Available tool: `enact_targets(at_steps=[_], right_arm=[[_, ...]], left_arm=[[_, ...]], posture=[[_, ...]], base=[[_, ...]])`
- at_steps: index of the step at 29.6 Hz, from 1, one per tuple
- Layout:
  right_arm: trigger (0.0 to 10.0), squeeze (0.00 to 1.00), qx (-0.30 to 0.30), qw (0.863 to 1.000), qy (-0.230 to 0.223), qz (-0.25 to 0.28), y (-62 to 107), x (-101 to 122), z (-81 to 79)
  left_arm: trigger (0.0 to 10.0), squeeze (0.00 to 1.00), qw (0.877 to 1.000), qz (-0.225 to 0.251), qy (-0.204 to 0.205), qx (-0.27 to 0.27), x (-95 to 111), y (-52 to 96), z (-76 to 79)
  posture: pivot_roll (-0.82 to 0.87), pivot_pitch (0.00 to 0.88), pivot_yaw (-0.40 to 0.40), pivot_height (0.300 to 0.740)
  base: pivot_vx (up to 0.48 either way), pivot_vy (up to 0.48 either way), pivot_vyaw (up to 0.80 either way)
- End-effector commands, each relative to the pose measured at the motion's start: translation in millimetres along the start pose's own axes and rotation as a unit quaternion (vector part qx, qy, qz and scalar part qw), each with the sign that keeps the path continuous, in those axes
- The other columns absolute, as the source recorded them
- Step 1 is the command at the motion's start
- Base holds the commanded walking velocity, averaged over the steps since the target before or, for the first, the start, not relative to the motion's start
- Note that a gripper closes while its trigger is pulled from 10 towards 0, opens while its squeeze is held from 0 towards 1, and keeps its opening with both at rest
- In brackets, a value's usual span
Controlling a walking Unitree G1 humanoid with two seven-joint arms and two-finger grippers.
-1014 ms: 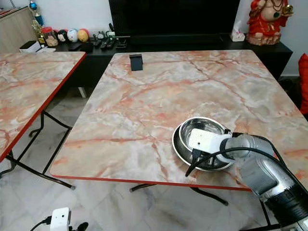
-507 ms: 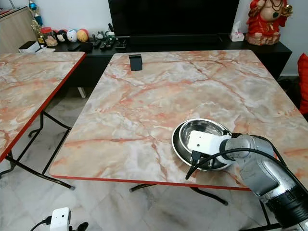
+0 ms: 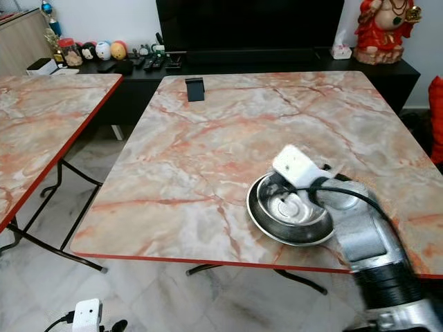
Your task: Setting the table
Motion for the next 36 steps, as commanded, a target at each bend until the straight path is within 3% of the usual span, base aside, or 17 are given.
enact_targets(at_steps=[1, 2, 3, 8, 11, 12, 18, 29, 36], right_arm=[[10.0, 0.0, -0.048, 0.997, -0.037, 0.049, 5.5, 11, 12.3], [10.0, 0.0, -0.075, 0.989, -0.102, 0.08, 9.9, 10, 8.9], [10.0, 0.0, -0.1, 0.984, -0.125, 0.084, 13.6, 5, 10.0], [10.0, 0.0, -0.208, 0.958, -0.184, 0.069, 31.5, -22, 21.6], [10.0, 0.0, -0.221, 0.954, -0.186, 0.081, 37.2, -24, 20.0], [10.0, 0.0, -0.209, 0.951, -0.207, 0.095, 38.5, -24, 17.2], [10.0, 0.0, -0.204, 0.954, -0.199, 0.097, 38.4, -25, 14.3], [10.0, 0.0, -0.198, 0.947, -0.225, 0.12, 29.2, -18, 6.4], [10.0, 0.0, -0.181, 0.953, -0.209, 0.125, 22.9, -11, 3.0]], left_arm=[[10.0, 0.0, 1.0, -0.008, -0.003, 0.007, -5, 2.1, -6.1], [10.0, 0.0, 1.0, -0.005, -0.006, 0.009, -5, 2.5, -6.9], [10.0, 0.0, 1.0, -0.002, -0.006, 0.011, -5, 2.8, -7.6], [10.0, 0.0, 1.0, 0.001, -0.019, 0.015, -6, 4.3, -10.6], [10.0, 0.0, 1.0, 0.0, -0.023, 0.017, -8, 4.8, -11.7], [10.0, 0.0, 1.0, 0.0, -0.025, 0.018, -8, 5.1, -12.1], [10.0, 0.0, 0.999, 0.003, -0.025, 0.019, -7, 5.2, -12.2], [10.0, 0.0, 0.999, 0.007, -0.014, 0.031, -10, 6.6, -15.3], [10.0, 0.0, 1.0, 0.003, -0.01, 0.026, -14, 7.5, -13.4]], posture=[[-0.13, 0.0, 0.068, 0.74], [-0.12, 0.0, 0.069, 0.74], [-0.12, 0.0, 0.069, 0.74], [-0.12, 0.0, 0.076, 0.74], [-0.12, 0.0, 0.076, 0.74], [-0.12, 0.0, 0.074, 0.74], [-0.11, 0.0, 0.074, 0.74], [-0.1, 0.0, 0.069, 0.74], [-0.1, 0.0, 0.054, 0.74]], base=[[0.0, 0.0, 0.0], [0.0, 0.0, 0.0], [0.0, 0.0, 0.0], [0.0, 0.0, 0.0], [0.0, 0.0, 0.0], [0.0, 0.0, 0.0], [0.0, 0.0, 0.0], [0.0, 0.0, 0.0], [0.0, 0.121, 0.0]])
Point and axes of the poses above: a point about 5 cm out from each wrist's last joint towards the gripper, its own y axis pointing back from the gripper into the wrist, its own x axis along the axis of the wrist's last joint, z = x × y, the point moved 6 cm from there along -y, pointing out of the wrist towards the gripper, and after that the axes turned 6 degrees about y, right-handed, at the moved point
